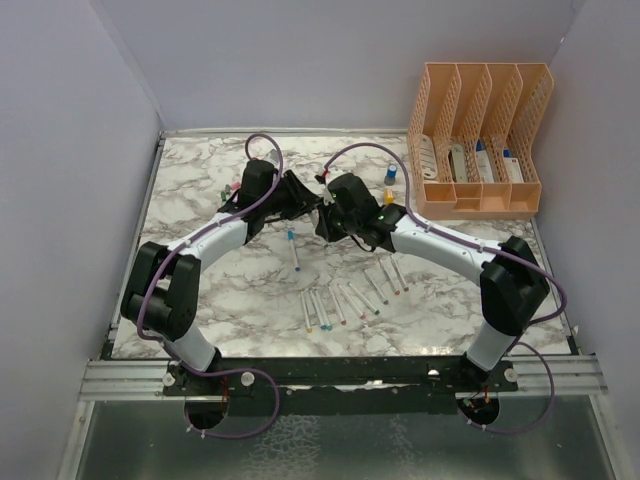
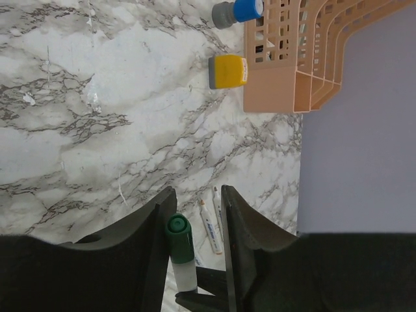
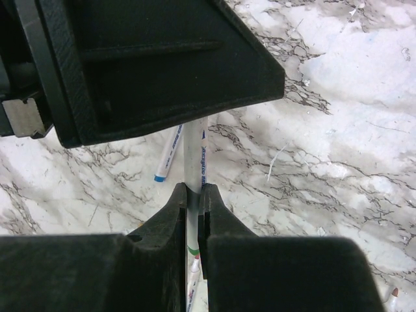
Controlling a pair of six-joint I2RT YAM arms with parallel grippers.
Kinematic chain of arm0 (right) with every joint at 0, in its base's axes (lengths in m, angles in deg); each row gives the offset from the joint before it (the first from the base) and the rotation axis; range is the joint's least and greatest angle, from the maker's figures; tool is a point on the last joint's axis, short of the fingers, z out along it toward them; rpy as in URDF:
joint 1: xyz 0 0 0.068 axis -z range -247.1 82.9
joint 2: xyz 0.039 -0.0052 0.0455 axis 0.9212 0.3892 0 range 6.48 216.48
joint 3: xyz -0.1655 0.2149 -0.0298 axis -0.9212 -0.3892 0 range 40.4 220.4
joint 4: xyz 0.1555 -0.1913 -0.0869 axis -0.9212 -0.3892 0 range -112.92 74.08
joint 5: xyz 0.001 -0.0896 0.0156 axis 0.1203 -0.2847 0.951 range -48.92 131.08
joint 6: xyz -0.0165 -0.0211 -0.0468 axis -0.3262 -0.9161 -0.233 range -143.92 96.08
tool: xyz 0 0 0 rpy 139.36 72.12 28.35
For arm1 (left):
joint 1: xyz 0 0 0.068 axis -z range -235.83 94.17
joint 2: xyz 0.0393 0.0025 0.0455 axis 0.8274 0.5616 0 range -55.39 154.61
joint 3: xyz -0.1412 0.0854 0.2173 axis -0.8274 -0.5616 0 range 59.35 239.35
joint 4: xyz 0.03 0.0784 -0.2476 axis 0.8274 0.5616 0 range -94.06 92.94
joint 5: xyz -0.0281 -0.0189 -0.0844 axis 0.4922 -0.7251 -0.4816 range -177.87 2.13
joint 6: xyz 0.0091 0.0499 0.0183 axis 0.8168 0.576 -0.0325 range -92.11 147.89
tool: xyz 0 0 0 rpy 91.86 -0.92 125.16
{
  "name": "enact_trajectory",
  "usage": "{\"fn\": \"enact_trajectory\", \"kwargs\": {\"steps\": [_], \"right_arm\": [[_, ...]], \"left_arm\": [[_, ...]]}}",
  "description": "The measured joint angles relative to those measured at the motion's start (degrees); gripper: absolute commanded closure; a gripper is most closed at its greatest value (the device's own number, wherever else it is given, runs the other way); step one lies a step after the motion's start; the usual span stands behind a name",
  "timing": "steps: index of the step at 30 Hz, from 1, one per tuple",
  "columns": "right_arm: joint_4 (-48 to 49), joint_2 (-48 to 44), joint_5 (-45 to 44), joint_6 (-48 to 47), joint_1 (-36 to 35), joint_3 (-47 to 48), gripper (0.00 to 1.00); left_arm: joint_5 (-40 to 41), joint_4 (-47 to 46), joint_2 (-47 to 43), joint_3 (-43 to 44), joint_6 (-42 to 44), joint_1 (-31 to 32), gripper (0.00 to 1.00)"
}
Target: Open the pen caps
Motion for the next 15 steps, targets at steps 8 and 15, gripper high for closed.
{"fn": "enact_trajectory", "kwargs": {"steps": [8, 15], "right_arm": [[0.09, -1.01, -0.07, -0.09, 0.0, -0.2, 0.99], [0.17, -1.84, -0.17, -0.37, 0.0, -0.7, 0.41]], "left_arm": [[0.02, -0.04, 0.0, -0.02, 0.07, 0.02, 1.0], [-0.22, -0.44, 0.0, -0.02, 0.0, 0.09, 1.0]]}}
